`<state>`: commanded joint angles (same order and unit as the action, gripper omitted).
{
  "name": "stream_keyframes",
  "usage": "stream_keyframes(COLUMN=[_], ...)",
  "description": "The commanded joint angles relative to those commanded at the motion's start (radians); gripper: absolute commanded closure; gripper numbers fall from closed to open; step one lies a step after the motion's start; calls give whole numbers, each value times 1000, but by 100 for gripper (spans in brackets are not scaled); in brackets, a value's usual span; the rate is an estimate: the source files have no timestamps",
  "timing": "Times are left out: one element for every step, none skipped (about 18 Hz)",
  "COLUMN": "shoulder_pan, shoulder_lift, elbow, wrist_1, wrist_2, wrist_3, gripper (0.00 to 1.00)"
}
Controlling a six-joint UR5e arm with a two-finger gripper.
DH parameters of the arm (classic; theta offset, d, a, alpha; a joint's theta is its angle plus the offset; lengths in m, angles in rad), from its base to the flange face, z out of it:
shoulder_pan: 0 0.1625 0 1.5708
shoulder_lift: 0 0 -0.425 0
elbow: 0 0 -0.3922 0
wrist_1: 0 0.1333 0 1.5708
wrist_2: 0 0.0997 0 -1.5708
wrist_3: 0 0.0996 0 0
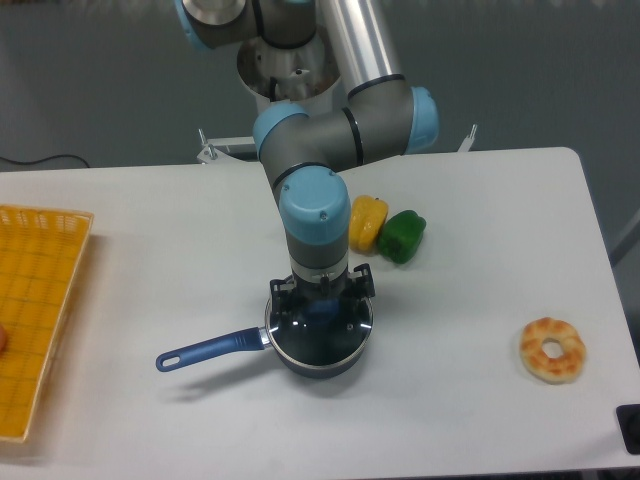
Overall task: Open the lid
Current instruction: 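Close the gripper around the blue lid knob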
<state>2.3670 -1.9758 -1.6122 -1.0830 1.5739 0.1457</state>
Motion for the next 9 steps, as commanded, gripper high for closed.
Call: stream_keyframes(shoulder_pan=[-2, -3, -3, -3, -3, -3, -5, -3, -3], shoulder_lift=[0, -2, -2, -2, 0, -2, 0, 2, 3], elbow=[0, 0, 0, -2, -3, -3, -3, -5, -8], wrist_1=[0, 0, 0, 0, 0, 0, 0, 0, 2], wrist_2=[0, 0, 0, 0, 0, 0, 0, 2, 2], wrist_3=[0, 3, 3, 8, 9, 11, 11, 11, 11], gripper=[0, 0, 0, 0, 1, 3, 4, 4, 6])
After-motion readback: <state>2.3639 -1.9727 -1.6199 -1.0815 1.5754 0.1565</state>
